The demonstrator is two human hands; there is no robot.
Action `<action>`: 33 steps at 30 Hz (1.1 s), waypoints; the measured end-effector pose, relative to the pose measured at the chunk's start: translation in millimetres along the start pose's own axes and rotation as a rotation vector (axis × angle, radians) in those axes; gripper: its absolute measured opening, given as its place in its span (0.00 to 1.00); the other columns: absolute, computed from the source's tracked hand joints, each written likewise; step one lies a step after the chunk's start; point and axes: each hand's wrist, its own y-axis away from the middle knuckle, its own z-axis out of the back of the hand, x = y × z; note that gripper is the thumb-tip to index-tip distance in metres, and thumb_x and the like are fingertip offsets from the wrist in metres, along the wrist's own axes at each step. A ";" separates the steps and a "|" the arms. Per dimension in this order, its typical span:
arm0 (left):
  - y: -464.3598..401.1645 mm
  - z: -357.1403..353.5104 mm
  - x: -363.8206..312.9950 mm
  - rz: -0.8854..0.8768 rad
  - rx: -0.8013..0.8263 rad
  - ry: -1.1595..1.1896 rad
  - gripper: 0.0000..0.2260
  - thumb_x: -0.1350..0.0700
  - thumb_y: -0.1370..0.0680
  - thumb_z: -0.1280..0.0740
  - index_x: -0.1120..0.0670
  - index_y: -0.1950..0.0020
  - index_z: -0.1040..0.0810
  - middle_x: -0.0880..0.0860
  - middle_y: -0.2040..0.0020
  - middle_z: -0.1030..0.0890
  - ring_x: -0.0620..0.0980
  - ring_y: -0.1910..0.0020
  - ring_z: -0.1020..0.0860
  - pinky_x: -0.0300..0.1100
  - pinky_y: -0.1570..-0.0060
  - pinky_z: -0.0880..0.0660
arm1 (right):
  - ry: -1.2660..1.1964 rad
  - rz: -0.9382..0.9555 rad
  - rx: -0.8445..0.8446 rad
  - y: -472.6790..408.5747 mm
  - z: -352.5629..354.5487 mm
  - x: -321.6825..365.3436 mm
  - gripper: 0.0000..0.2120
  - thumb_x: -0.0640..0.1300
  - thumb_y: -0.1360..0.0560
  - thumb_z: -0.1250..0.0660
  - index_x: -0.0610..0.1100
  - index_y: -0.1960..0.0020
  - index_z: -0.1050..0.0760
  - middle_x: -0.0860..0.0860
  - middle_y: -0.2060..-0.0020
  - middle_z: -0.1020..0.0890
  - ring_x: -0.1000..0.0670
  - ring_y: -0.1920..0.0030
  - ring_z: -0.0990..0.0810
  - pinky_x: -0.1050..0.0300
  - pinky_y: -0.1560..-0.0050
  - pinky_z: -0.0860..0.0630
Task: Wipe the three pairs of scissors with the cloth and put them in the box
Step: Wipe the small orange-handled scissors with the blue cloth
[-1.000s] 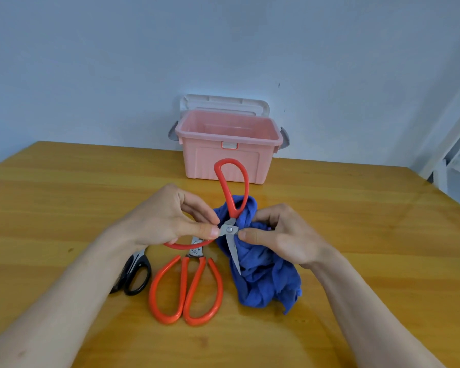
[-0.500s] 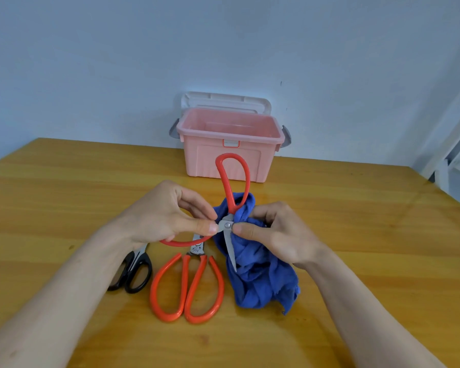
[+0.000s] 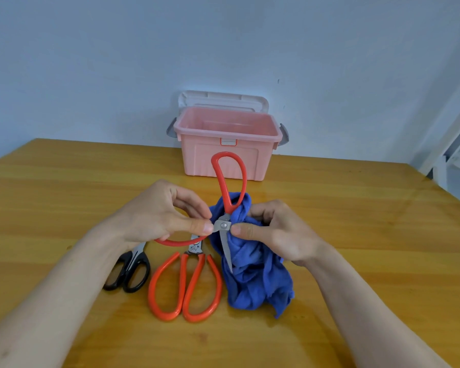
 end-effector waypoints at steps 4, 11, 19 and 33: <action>-0.1 2.0 0.5 0.008 -0.007 -0.002 0.08 0.53 0.38 0.21 0.53 0.62 0.15 0.55 0.59 0.15 0.44 0.80 0.35 0.35 0.80 0.41 | 0.051 -0.033 0.017 -0.7 3.6 -2.7 0.17 0.46 0.26 0.27 0.30 0.54 0.22 0.36 0.64 0.21 0.46 0.63 0.23 0.51 0.60 0.28; -2.7 -5.1 -0.1 -0.018 0.004 0.053 0.08 0.53 0.38 0.21 0.53 0.63 0.15 0.55 0.62 0.16 0.44 0.80 0.37 0.34 0.79 0.43 | 0.032 0.069 -0.062 -1.9 -6.0 3.1 0.24 0.52 0.28 0.24 0.29 0.57 0.25 0.42 0.70 0.28 0.45 0.68 0.31 0.50 0.64 0.34; -2.9 7.7 2.5 -0.022 -0.029 0.057 0.15 0.46 0.43 0.18 0.52 0.63 0.16 0.53 0.62 0.16 0.45 0.80 0.38 0.35 0.78 0.43 | 0.005 -0.010 0.045 4.2 22.1 -0.7 0.22 0.53 0.27 0.26 0.32 0.53 0.21 0.28 0.62 0.23 0.42 0.63 0.24 0.47 0.58 0.30; -0.9 24.1 12.4 -0.029 -0.087 0.118 0.27 0.38 0.53 0.18 0.52 0.62 0.16 0.52 0.62 0.17 0.44 0.81 0.37 0.32 0.80 0.42 | -0.076 0.070 -0.127 10.6 23.9 6.0 0.38 0.67 0.31 0.30 0.28 0.54 0.27 0.35 0.63 0.25 0.42 0.61 0.26 0.46 0.58 0.30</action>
